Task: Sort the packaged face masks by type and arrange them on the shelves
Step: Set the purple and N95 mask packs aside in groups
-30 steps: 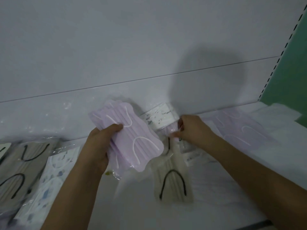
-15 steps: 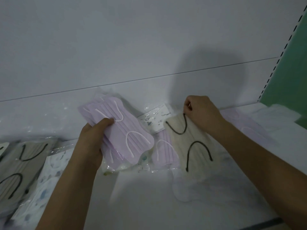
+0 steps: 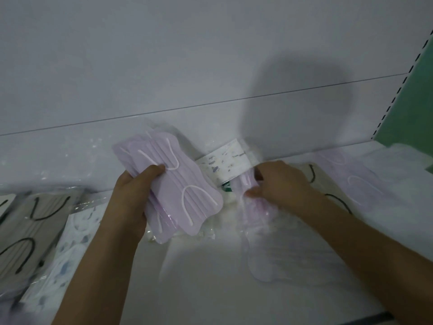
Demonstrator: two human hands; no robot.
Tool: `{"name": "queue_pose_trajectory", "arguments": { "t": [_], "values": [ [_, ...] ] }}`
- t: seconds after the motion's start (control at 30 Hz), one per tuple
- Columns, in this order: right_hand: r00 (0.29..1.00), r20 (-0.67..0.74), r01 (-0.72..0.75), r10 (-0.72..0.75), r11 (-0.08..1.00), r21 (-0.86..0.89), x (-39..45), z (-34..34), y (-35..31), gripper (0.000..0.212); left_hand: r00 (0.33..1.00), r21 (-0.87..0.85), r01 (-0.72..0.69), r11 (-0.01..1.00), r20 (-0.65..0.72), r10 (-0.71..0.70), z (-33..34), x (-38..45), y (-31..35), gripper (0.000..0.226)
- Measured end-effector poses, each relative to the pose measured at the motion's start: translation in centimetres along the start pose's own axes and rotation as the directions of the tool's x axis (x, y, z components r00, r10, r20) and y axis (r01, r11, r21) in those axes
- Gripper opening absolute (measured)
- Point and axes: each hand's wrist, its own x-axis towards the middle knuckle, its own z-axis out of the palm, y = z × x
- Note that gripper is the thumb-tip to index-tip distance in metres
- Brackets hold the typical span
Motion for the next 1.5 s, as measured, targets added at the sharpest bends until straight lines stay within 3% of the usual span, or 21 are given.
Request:
{"name": "queue_pose_trajectory", "arguments": {
  "t": [0.1,0.17,0.27,0.33,0.37,0.43,0.5,0.57,0.63,0.7,0.77,0.83,0.9,1.03,1.17,1.27,1.3,1.33,1.37,1.43,1.5],
  "values": [
    [0.971,-0.241,0.021,0.006,0.994,0.110,1.2,-3.0,1.5,0.018,0.998,-0.054,-0.006,0.999,-0.056,0.003,-0.7,0.1,0.5,0.029],
    [0.916,-0.394,0.034,0.072,0.966,0.257,1.1,-5.8,1.8,0.022,0.998,-0.049,-0.019,0.999,-0.067,0.016,-0.8,0.1,0.8,0.024],
    [0.818,-0.526,0.209,0.233,0.731,0.650,-0.3,-8.7,0.7,0.036,0.999,-0.032,-0.028,0.999,-0.042,0.027,0.6,-0.6,0.5,0.019],
    [0.846,-0.488,0.310,0.215,0.546,0.778,-1.3,-8.2,-1.1,0.038,1.000,-0.041,-0.001,0.999,0.010,0.001,2.2,-1.5,0.4,0.025],
    [0.883,-0.440,0.292,0.164,0.542,0.788,-1.6,-7.0,-1.9,0.039,0.995,-0.072,0.032,0.997,0.094,-0.026,3.0,-2.2,0.5,0.033],
    [0.939,-0.343,0.228,0.022,0.704,0.672,-2.2,-4.2,-3.0,0.036,0.960,-0.081,0.085,0.993,0.274,-0.060,4.2,-3.3,0.3,0.048],
    [0.955,-0.268,0.252,-0.125,0.817,0.518,-3.7,-2.0,-3.6,0.036,0.949,0.011,0.042,0.999,0.313,-0.043,4.7,-3.7,-0.4,0.043],
    [0.944,-0.209,0.323,-0.256,0.847,0.422,-6.1,-0.6,-3.5,0.055,0.980,0.054,0.006,0.999,0.197,-0.017,4.0,-3.3,-1.0,0.031],
    [0.929,-0.215,0.338,-0.300,0.925,0.172,-9.0,0.6,-2.3,0.076,0.998,0.019,0.011,1.000,0.056,-0.012,2.4,-2.5,-1.3,0.026],
    [0.945,-0.184,0.248,-0.272,0.958,-0.141,-11.6,1.5,-0.5,0.086,0.998,0.031,-0.024,0.999,-0.062,0.026,0.6,-1.7,-1.0,0.029],
    [0.987,-0.004,0.156,-0.163,0.950,-0.269,-13.0,2.0,1.0,0.101,0.992,0.023,-0.058,0.998,-0.107,0.060,-0.7,-1.2,-0.9,0.030],
    [0.991,0.077,0.123,-0.108,0.966,-0.227,-12.8,2.8,2.0,0.115,0.993,0.012,-0.063,0.998,-0.096,0.064,-1.0,-1.4,-1.3,0.026],
    [0.992,0.054,0.119,-0.111,0.976,-0.183,-11.8,3.6,2.3,0.115,0.997,0.002,-0.050,0.999,-0.060,0.050,-0.4,-2.2,-1.6,0.024],
    [0.978,-0.158,0.114,-0.139,0.981,-0.158,-9.5,4.6,3.6,0.068,0.998,-0.049,-0.038,0.998,0.038,0.040,-0.2,-4.1,-1.8,0.023],
    [0.927,-0.292,0.181,-0.237,0.962,-0.206,-9.1,4.5,3.3,0.020,0.997,-0.014,-0.078,0.997,-0.028,0.078,-1.9,-5.0,-1.3,0.008],
    [0.913,-0.407,0.110,-0.031,0.979,0.174,-9.7,0.9,2.6,0.032,0.991,0.005,-0.099,0.995,-0.092,0.099,-3.4,-6.2,-1.0,0.015],
    [0.910,-0.406,0.092,0.080,0.917,0.387,-10.0,-0.9,2.0,0.030,0.990,-0.007,-0.102,0.995,-0.097,0.101,-3.7,-6.6,-1.0,0.018],
    [0.920,-0.355,0.100,0.165,0.778,0.621,-10.4,-2.4,1.2,0.022,0.991,-0.018,-0.099,0.995,-0.097,0.097,-3.8,-7.2,-1.0,0.022],
    [0.940,-0.277,0.119,0.201,0.566,0.816,-10.8,-3.6,0.2,0.014,0.992,-0.028,-0.093,0.995,-0.088,0.090,-3.8,-7.5,-1.2,0.027],
    [0.971,-0.164,0.129,0.173,0.196,0.972,-11.7,-4.7,-2.1,0.011,0.998,-0.057,-0.030,0.998,-0.055,0.027,-2.6,-8.4,-1.5,0.029],
    [0.990,-0.101,0.089,0.100,0.111,0.990,-12.2,-4.3,-3.8,0.015,0.992,-0.144,0.081,0.986,0.112,-0.065,-0.8,-9.4,-1.1,0.024]
  ]
}}
